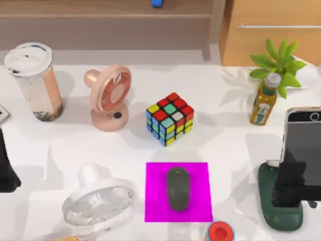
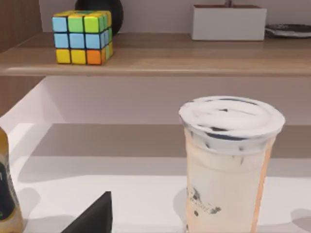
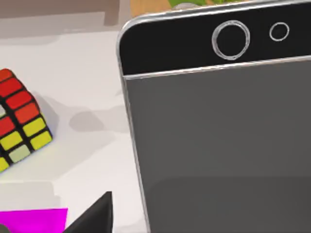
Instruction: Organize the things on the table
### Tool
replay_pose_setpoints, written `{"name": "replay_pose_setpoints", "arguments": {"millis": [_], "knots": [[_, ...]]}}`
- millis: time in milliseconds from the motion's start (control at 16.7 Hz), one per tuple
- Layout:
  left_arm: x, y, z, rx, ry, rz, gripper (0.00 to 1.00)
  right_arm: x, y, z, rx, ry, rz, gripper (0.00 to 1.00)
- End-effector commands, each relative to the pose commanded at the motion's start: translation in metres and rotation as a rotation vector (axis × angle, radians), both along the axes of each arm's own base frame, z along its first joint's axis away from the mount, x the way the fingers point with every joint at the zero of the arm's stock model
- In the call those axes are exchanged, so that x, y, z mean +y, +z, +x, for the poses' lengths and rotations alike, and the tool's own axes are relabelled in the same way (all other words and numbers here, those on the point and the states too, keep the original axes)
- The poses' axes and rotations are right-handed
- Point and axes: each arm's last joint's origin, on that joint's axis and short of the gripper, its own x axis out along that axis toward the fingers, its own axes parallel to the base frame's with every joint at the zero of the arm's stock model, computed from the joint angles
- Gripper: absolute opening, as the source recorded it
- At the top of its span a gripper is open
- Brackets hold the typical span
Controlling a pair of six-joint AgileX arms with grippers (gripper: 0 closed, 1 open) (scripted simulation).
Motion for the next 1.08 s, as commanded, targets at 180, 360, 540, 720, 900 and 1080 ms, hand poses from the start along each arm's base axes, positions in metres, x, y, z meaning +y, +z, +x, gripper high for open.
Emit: {"name": "replay_pose_setpoints", "arguments": {"millis": [180, 360, 540, 720, 900, 1080], "knots": [[0.000, 0.000, 0.000, 0.000, 0.000, 0.000, 1.00, -0.018, 0.016, 0.006, -0.062, 0.043, 0.155, 1.00], [0.000, 0.000, 0.000, 0.000, 0.000, 0.000, 1.00, -0.042, 0.028, 0.005, -0.207, 0.130, 0.274, 1.00], [0.000, 0.000, 0.000, 0.000, 0.000, 0.000, 1.00, -0.065, 0.032, 0.002, -0.398, 0.175, 0.296, 1.00], [0.000, 0.000, 0.000, 0.000, 0.000, 0.000, 1.00, -0.087, 0.019, 0.005, -0.506, 0.115, 0.201, 1.00], [0.000, 0.000, 0.000, 0.000, 0.000, 0.000, 1.00, -0.105, -0.009, 0.010, -0.526, 0.029, 0.076, 1.00], [0.000, 0.000, 0.000, 0.000, 0.000, 0.000, 1.00, -0.117, -0.041, 0.015, -0.503, 0.006, -0.026, 1.00]]}}
